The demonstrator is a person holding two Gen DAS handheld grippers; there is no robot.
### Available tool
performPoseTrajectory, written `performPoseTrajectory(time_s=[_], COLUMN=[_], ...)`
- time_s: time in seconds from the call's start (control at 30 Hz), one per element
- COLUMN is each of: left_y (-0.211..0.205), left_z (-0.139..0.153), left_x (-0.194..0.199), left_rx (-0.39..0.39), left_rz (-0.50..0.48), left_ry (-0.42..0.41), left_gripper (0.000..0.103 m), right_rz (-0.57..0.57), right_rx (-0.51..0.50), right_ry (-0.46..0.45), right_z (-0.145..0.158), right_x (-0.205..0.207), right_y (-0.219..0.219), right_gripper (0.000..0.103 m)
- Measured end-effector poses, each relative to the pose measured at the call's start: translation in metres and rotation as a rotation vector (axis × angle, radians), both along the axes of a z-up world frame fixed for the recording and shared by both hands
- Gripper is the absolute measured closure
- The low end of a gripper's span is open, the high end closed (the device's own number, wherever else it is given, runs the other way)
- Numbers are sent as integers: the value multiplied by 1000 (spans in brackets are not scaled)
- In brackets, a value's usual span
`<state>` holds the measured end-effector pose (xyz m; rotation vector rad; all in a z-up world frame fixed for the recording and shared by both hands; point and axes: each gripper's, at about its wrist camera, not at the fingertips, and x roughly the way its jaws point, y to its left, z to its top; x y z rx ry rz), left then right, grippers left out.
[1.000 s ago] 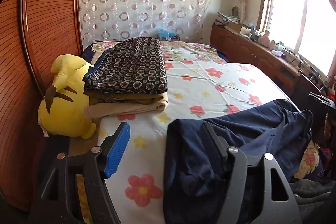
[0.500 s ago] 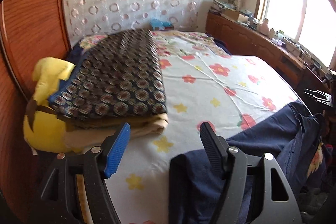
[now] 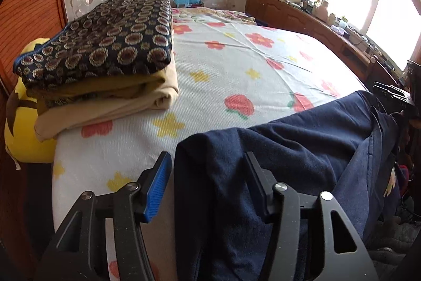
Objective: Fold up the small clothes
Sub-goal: 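Lift the hem with both grippers and fold it toward the collar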
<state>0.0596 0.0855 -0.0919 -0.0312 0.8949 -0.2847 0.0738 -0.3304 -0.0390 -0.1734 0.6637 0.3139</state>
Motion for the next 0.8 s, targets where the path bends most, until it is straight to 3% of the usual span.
performPoseTrajectory(time_s=[0.3, 0.57, 0.8], left_y=[2, 2, -1], left_z=[-2, -1, 0], left_x=[-2, -1, 1], left_rx=[-5, -9, -29], left_rz=[5, -2, -35], left_ry=[4, 8, 15], left_gripper=[47, 47, 68], right_rz=[13, 33, 46], right_rx=[-39, -10, -32], right_ry=[53, 125, 159], right_z=[-7, -13, -20], right_x=[15, 25, 31], right_y=[3, 0, 0], right_gripper=[55, 55, 55])
